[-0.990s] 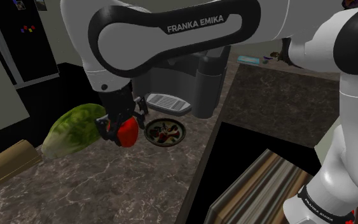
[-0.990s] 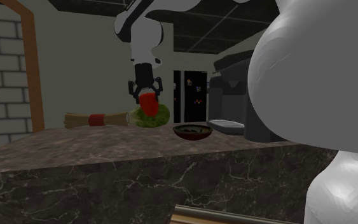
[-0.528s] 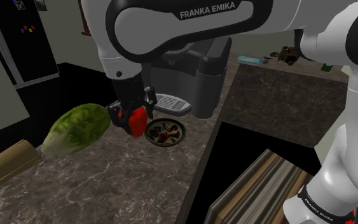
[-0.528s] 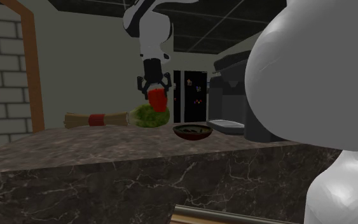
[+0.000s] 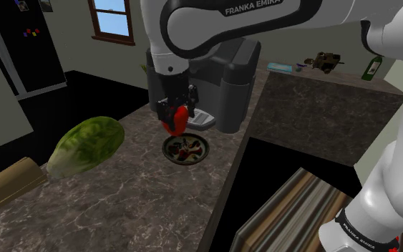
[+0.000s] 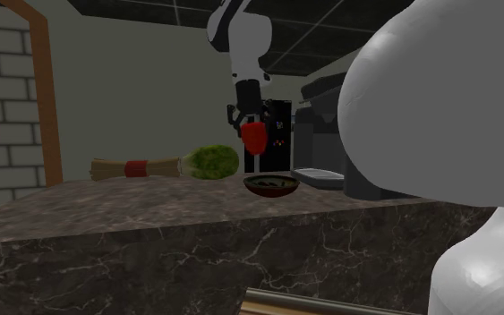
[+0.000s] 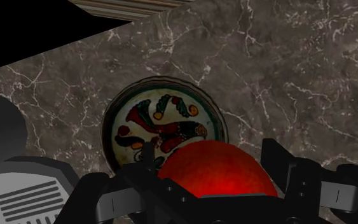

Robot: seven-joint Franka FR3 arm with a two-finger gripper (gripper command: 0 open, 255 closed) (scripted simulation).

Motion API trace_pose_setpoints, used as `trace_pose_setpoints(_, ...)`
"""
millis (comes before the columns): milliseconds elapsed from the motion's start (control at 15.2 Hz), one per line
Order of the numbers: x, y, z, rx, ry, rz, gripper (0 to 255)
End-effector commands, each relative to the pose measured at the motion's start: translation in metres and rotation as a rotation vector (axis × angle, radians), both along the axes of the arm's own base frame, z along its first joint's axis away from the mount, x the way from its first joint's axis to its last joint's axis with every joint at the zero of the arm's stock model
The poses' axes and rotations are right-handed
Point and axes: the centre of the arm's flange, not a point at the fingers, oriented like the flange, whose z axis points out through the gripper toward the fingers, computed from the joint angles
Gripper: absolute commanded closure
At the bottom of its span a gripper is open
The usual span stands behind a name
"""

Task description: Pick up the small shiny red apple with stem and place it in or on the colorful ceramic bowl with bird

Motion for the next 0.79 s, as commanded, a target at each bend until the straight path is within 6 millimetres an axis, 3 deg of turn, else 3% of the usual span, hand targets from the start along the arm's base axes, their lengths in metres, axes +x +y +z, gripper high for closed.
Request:
trace_pose_setpoints(0,0.005,-0.027,0.0,0.0,0.0,0.001,255)
trace_pose_setpoints(132,0.012,-0.055,0.003,0.0,0.0,0.001,255)
trace_pose_setpoints(726,0.012,-0.055,-0.045,0.0,0.0,0.001,255)
